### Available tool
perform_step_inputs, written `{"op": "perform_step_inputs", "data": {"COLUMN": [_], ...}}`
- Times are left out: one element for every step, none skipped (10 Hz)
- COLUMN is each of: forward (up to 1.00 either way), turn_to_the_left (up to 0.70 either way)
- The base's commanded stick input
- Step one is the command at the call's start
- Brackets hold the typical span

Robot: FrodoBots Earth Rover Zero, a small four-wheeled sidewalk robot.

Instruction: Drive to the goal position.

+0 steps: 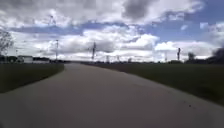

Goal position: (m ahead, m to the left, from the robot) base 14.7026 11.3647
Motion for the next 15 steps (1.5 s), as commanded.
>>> {"op": "perform_step_inputs", "data": {"forward": [1.00,1.00,1.00,1.00,1.00,1.00,1.00,1.00,1.00,1.00,1.00,1.00,1.00,1.00,1.00], "turn_to_the_left": [0.06,0.06,0.06,0.06,0.06,0.06,0.06,0.06,0.06,0.06,0.06,0.06,0.06,0.06,0.06]}}
